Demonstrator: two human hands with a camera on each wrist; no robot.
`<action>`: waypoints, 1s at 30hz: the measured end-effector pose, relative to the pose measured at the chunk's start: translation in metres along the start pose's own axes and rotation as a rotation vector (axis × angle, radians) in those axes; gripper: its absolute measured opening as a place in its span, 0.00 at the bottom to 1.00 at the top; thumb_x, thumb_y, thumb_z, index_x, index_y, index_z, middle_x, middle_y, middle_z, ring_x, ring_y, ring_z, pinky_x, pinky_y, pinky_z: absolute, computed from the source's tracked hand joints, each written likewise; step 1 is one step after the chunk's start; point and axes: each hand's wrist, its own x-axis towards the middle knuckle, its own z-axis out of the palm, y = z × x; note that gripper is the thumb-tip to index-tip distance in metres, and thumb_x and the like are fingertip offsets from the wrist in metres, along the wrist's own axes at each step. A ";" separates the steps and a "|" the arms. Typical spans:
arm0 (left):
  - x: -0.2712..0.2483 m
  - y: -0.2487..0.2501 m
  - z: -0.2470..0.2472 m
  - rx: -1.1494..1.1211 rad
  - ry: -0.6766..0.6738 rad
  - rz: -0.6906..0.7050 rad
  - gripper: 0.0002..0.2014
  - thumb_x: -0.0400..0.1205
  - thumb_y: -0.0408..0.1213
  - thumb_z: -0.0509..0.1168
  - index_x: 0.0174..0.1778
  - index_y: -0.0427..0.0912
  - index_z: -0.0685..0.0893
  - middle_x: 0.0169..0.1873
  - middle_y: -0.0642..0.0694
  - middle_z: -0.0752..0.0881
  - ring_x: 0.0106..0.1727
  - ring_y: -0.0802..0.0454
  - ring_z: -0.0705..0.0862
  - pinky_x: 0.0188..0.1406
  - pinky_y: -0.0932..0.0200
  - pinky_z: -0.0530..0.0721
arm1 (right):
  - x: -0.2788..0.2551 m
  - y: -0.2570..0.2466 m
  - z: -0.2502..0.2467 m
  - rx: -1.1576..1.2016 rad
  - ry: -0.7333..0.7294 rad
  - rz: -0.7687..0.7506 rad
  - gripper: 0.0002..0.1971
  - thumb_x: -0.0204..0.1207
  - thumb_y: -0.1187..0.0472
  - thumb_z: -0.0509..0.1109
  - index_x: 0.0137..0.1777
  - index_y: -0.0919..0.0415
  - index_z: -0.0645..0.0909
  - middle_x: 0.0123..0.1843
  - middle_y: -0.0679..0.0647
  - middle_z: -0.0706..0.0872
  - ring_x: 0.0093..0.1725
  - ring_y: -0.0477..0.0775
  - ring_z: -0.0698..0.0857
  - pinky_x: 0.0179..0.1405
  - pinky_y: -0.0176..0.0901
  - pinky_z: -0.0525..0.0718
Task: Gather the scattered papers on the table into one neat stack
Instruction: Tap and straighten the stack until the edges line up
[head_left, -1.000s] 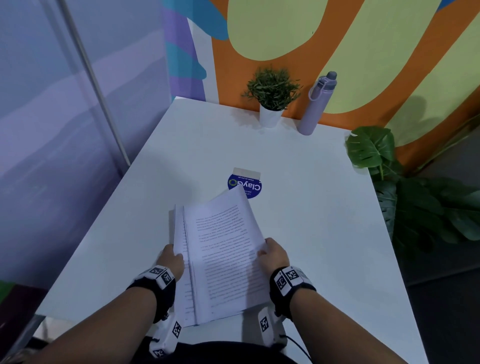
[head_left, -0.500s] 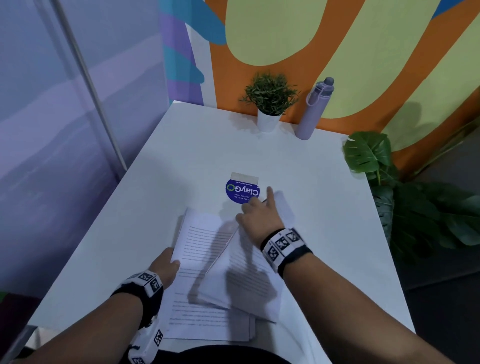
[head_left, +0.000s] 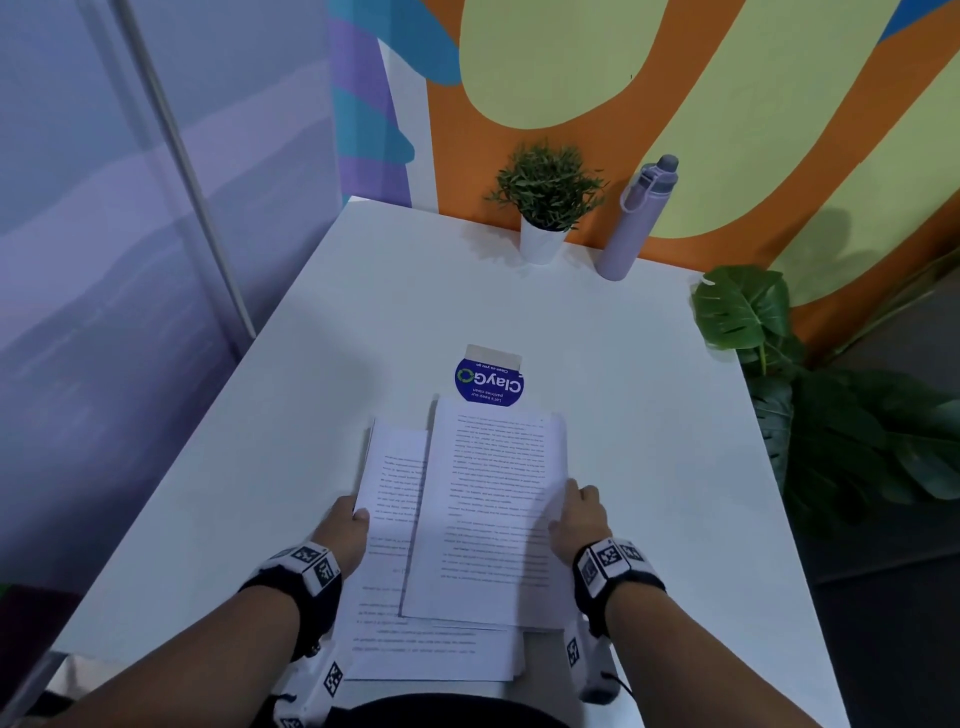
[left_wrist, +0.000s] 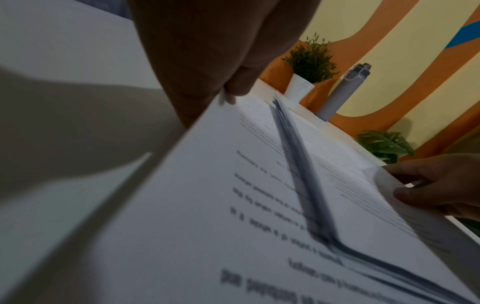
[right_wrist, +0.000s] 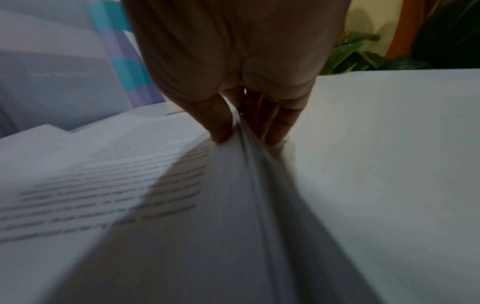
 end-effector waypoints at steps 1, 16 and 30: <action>-0.003 0.003 0.002 -0.010 0.020 0.009 0.21 0.87 0.39 0.46 0.75 0.34 0.65 0.66 0.35 0.75 0.55 0.49 0.72 0.60 0.55 0.72 | -0.001 -0.002 0.006 0.018 -0.010 -0.018 0.33 0.78 0.66 0.64 0.80 0.63 0.54 0.75 0.63 0.63 0.68 0.64 0.75 0.64 0.49 0.79; -0.035 0.044 -0.015 -0.303 0.016 0.308 0.19 0.84 0.35 0.58 0.72 0.50 0.70 0.60 0.51 0.81 0.63 0.48 0.79 0.63 0.52 0.75 | -0.009 -0.032 -0.022 0.743 -0.119 -0.139 0.38 0.76 0.57 0.69 0.81 0.59 0.52 0.74 0.54 0.72 0.73 0.59 0.75 0.70 0.51 0.77; -0.056 0.088 -0.036 -0.445 0.087 0.446 0.18 0.82 0.35 0.62 0.66 0.56 0.73 0.56 0.48 0.83 0.60 0.44 0.80 0.57 0.53 0.75 | -0.048 -0.068 -0.073 1.269 0.257 -0.419 0.15 0.73 0.65 0.65 0.55 0.46 0.73 0.50 0.50 0.83 0.50 0.50 0.81 0.54 0.50 0.78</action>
